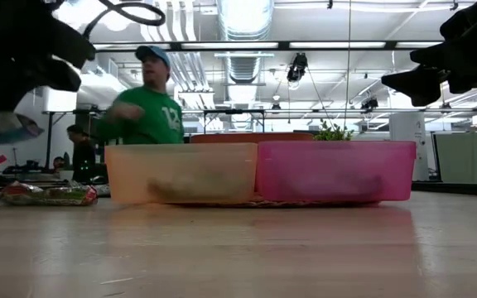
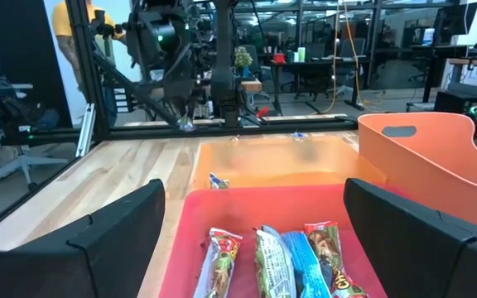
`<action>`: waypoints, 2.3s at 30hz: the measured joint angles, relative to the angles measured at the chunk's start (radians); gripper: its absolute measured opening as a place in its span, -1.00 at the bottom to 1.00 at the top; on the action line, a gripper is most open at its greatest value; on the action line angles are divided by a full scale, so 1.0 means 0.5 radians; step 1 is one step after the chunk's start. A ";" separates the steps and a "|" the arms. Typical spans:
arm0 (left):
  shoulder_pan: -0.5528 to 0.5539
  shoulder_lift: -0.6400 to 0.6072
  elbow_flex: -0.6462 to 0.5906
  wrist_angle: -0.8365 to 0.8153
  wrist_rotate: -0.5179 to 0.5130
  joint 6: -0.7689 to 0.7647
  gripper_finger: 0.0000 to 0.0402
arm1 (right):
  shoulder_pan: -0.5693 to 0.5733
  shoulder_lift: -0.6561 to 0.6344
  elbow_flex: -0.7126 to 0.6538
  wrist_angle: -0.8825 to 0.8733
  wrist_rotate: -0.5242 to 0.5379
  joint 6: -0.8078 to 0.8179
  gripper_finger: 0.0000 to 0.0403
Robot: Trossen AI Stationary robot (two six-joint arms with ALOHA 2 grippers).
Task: Pick and place Granola Bars by type
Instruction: Put the blue granola bar into the light orange bin
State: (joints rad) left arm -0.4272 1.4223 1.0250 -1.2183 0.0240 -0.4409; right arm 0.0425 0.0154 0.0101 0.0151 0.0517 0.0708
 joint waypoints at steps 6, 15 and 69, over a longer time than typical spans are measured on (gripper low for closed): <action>0.002 0.000 0.189 -0.276 -0.043 0.087 -0.97 | 0.000 0.000 0.000 0.000 0.000 -0.005 0.78; 0.069 0.048 0.559 -0.449 -0.052 0.169 -0.98 | 0.000 0.000 0.000 0.000 0.000 -0.005 0.78; 0.893 1.496 1.838 -0.216 -0.202 1.122 -1.00 | 0.000 0.000 0.000 0.000 0.000 -0.002 0.78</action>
State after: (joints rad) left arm 0.0191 2.1702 1.9439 -1.3263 -0.0770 0.1200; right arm 0.0428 0.0156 0.0101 0.0151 0.0517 0.0697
